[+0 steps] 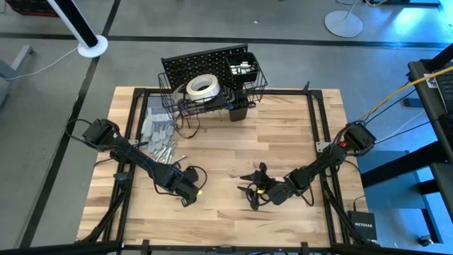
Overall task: Hang tools onto peg board
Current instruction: Put the socket into the top black bin on the pegboard
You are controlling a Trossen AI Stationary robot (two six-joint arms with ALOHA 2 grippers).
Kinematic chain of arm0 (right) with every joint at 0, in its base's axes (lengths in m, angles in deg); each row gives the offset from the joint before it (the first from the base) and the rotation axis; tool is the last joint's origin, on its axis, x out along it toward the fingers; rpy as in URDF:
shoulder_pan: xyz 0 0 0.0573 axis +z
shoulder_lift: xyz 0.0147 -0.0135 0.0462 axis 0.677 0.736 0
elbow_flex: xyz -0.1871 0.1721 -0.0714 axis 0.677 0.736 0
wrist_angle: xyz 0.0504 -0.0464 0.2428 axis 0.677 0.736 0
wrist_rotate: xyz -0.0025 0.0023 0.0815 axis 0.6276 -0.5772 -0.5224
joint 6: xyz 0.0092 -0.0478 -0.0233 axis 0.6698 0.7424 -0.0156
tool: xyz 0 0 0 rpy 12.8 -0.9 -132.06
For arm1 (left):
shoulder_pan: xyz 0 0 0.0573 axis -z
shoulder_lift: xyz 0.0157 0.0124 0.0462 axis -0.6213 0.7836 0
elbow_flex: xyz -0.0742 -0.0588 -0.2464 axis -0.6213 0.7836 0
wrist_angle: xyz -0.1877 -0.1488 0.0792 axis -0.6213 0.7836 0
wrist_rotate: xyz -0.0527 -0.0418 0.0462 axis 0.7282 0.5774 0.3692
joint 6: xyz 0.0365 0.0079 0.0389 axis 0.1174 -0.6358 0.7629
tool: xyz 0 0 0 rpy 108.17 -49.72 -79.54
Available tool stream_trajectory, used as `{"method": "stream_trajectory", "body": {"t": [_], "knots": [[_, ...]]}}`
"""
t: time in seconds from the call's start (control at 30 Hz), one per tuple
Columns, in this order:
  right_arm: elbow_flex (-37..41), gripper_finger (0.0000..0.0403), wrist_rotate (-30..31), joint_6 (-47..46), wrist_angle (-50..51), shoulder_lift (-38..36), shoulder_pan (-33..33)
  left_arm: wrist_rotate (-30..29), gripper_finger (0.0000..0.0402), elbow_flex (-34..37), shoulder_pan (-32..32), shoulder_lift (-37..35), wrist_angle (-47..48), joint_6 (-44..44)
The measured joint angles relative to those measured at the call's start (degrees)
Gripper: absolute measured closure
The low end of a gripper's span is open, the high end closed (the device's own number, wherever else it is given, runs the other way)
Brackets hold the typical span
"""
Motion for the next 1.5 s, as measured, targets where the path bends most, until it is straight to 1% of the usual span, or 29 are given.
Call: {"method": "stream_trajectory", "body": {"t": [0.13, 0.2, 0.3, 0.4, 0.53, 0.63, 0.73, 0.83, 1.0, 1.07, 1.2, 1.33, 1.5], "knots": [[0.00, 0.0204, 0.01, 0.00, 0.02, 0.00, -0.02, -0.33, 0.0335, -5.30, -0.19, -3.16, 3.95, 6.12], [0.00, 0.0204, 0.02, 0.01, 0.04, 0.00, -0.02, -1.85, 0.0337, -8.14, -0.63, -4.71, 5.71, 9.86], [0.00, 0.0204, 0.00, 0.01, 0.03, 0.00, 0.00, -5.65, 0.0346, -13.60, -2.08, -8.28, 6.95, 16.03], [0.00, 0.0204, 0.00, 0.01, -0.01, 0.00, -0.01, -9.95, 0.0346, -19.57, -3.80, -11.15, 6.97, 23.73], [0.00, 0.0204, 0.00, 0.01, -0.02, 0.00, -0.01, -13.62, 0.0337, -26.48, -6.49, -14.06, -0.21, 38.15], [0.00, 0.0204, 0.00, -0.01, -0.04, 0.00, -0.01, -14.78, 0.0341, -30.48, -9.31, -15.00, -7.43, 48.31], [0.00, 0.0204, 0.02, -0.01, -0.16, 0.00, 0.00, -14.92, 0.0346, -33.94, -12.61, -14.95, -13.69, 56.55], [0.00, 0.0204, 0.00, -0.03, -0.30, 0.00, 0.00, -14.90, 0.0342, -36.37, -16.48, -14.84, -20.49, 62.49], [0.00, 0.0204, 0.00, -0.01, -0.35, 0.00, 0.00, -14.74, 0.0339, -38.00, -23.66, -14.63, -29.68, 68.17], [0.00, 0.0204, 0.00, -0.01, -0.37, 0.00, -0.02, -13.01, 0.0342, -39.19, -26.80, -14.34, -31.62, 69.38], [0.00, 0.0204, -0.02, -0.02, -0.29, 0.00, 0.00, -7.08, 0.0338, -42.85, -32.58, -13.04, -32.09, 67.61], [0.02, 0.0204, 0.00, -0.03, -0.15, 0.00, -0.02, -6.20, 0.0332, -46.75, -36.67, -10.35, -30.79, 66.99], [0.02, 0.0204, -0.04, -0.01, -0.03, 0.00, -0.02, -6.11, 0.0330, -51.05, -40.00, -6.32, -30.26, 67.32]]}}
